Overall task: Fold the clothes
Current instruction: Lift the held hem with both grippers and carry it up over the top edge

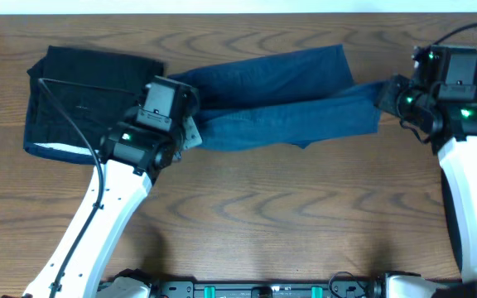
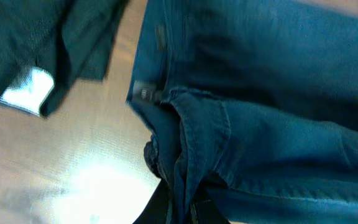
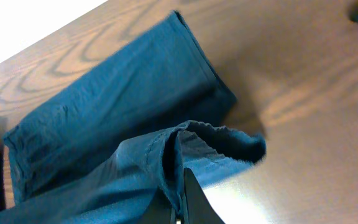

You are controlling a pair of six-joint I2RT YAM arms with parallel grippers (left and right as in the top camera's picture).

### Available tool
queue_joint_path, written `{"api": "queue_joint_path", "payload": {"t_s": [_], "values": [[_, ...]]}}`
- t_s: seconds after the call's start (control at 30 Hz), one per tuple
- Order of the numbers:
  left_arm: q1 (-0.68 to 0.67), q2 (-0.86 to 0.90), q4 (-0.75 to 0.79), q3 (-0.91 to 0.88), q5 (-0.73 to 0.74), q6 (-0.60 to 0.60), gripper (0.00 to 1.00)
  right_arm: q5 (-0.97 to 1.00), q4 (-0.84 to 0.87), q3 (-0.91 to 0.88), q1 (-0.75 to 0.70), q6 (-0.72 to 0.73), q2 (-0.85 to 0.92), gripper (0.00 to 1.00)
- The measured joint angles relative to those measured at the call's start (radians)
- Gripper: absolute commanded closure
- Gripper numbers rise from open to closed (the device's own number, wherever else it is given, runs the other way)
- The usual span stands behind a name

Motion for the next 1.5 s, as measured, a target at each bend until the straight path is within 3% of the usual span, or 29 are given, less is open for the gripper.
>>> {"api": "queue_joint_path", "payload": {"t_s": [0.3,0.7,0.93,1.0,1.03,1.07,1.13,1.17,1.2,1.23,1.4,1.5], "values": [[0.068,0.089,0.171,0.000,-0.019,0.000,0.94,-0.022,0.209,0.000,0.032,-0.006,0.175,0.99],[0.134,0.412,0.486,0.002,-0.079,0.000,0.94,0.005,0.558,0.001,0.093,-0.063,0.449,0.99],[0.173,0.518,0.581,0.002,-0.086,0.000,0.94,0.005,0.630,0.002,0.121,-0.092,0.551,0.99],[0.172,0.533,0.595,0.002,-0.087,0.000,0.86,0.006,0.645,0.002,0.121,-0.093,0.570,0.97],[0.172,0.542,0.604,0.002,-0.089,0.002,0.76,0.006,0.658,0.002,0.121,-0.095,0.581,0.91],[0.172,0.552,0.616,0.002,-0.096,0.007,0.63,0.008,0.672,0.002,0.121,-0.098,0.590,0.75],[0.175,0.571,0.646,0.002,-0.105,0.009,0.35,0.017,0.694,0.002,0.121,-0.101,0.606,0.62],[0.177,0.579,0.660,0.002,-0.108,0.014,0.23,0.024,0.709,0.002,0.120,-0.106,0.616,0.44],[0.178,0.584,0.679,0.002,-0.107,0.031,0.17,0.026,0.723,0.002,0.119,-0.102,0.622,0.10],[0.180,0.586,0.698,0.002,-0.101,0.048,0.13,0.029,0.745,0.002,0.119,-0.107,0.628,0.01],[0.183,0.558,0.685,0.028,-0.066,0.156,0.08,0.031,0.819,0.006,0.112,-0.111,0.627,0.01],[0.183,0.489,0.624,0.034,-0.045,0.182,0.14,0.030,0.784,0.008,0.104,-0.112,0.600,0.01]]}}
